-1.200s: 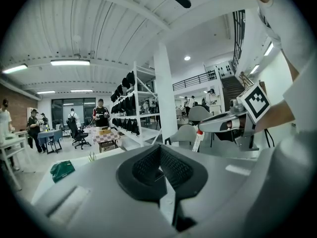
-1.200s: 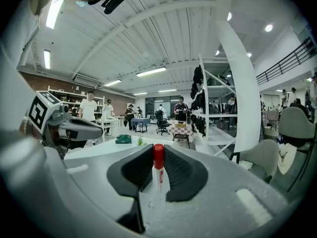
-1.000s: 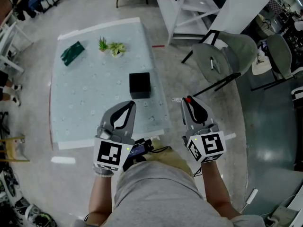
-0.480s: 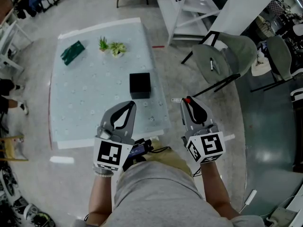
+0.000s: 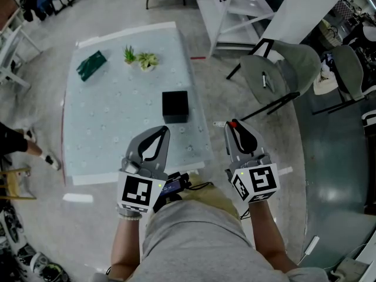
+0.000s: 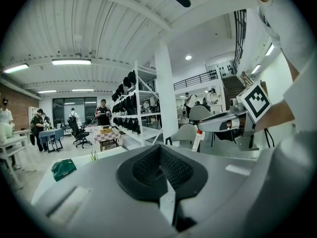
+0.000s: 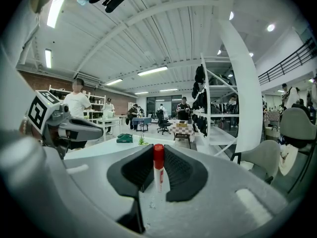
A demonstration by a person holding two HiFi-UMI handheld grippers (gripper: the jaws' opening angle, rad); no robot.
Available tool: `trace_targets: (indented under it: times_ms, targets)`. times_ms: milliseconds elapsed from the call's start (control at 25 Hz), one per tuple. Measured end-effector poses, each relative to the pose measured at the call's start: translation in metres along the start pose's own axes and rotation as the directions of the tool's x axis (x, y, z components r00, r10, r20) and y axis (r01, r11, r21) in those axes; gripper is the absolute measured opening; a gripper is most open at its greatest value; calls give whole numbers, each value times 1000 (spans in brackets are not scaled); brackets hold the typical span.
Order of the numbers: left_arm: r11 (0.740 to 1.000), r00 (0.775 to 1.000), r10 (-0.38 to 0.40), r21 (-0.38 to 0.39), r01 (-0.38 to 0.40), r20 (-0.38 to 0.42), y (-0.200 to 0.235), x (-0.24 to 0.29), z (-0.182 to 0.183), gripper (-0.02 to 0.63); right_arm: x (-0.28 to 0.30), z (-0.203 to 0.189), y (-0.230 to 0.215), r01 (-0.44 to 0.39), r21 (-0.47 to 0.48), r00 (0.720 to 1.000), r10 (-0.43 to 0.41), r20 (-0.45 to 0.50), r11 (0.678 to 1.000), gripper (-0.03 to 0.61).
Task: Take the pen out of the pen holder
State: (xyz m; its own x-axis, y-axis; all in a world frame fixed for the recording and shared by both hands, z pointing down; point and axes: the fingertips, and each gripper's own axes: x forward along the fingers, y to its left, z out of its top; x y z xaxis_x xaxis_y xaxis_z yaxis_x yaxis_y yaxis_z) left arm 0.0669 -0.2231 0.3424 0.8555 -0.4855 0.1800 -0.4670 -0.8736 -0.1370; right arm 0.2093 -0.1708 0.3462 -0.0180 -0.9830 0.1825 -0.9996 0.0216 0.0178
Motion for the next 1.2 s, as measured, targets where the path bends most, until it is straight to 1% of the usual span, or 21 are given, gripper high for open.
trace_targets:
  times_ms: [200,440,600,920,1080,1200]
  targets:
    - [1000,1000,-6,11,6,19,0,2,6,6,2,0,1,-4,-2,1000,4,2,1000,63]
    - [1000,1000,-7,-2,7,6,2,5,0,6,4,1,4,-7,-5,1000,7,0,1000,63]
    - [1000,1000,-18,9,18,22,1,7,6,6,5,2,5,-12,-10,1000,12,-1,1000,63]
    - [1000,1000,-10,-3,10,10,5,8,2,6,10,4,6,-19,-11,1000,19,-1,1000,63]
    - [1000,1000,-14,8,14,27,5,9,7,6,11,4,6,-24,-14,1000,24,0,1000,63]
    - [1000,1000,-11,3,11,24,6,9,5,6,12,4,6,-26,-18,1000,26,-1,1000,63]
